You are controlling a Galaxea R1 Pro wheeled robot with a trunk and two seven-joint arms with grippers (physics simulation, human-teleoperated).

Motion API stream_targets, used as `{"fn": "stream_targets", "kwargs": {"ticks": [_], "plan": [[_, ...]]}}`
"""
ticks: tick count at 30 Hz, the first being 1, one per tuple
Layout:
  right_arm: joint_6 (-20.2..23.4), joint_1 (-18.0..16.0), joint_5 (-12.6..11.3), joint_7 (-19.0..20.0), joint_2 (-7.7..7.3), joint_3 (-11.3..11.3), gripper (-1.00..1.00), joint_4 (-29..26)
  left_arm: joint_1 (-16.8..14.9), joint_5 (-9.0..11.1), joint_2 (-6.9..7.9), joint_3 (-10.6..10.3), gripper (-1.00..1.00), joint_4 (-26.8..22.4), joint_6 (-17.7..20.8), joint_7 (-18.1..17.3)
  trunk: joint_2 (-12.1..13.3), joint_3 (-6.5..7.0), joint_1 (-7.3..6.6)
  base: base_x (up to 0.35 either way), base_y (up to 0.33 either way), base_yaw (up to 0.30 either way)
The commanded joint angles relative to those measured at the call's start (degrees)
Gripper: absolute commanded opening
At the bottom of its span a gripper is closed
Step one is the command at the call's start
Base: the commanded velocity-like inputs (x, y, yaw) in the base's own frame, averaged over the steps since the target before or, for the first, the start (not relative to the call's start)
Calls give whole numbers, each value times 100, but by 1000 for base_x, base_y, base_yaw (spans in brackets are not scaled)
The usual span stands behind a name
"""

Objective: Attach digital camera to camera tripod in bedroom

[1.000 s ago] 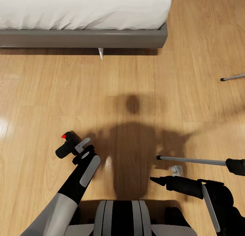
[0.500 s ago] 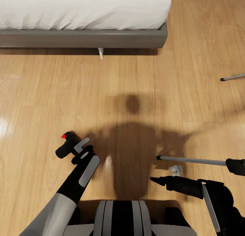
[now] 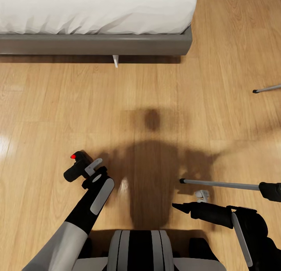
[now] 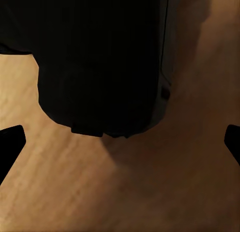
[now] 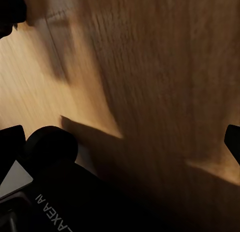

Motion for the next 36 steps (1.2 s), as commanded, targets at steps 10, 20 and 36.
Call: {"fn": "stream_targets", "kwargs": {"ticks": [10,20,36], "plan": [[42,-3,0,20,0,-5,100,-2,-2,8,2,-7,100,-9,76,34,-1,-3,-1,37,31,0],[42,-3,0,20,0,-5,100,-2,-2,7,2,-14,100,-64,77,41,-1,-3,-1,27,24,0],[42,-3,0,20,0,-5,100,-2,-2,9,2,-15,100,-79,90,42,-1,-3,-1,2,2,0]]}}
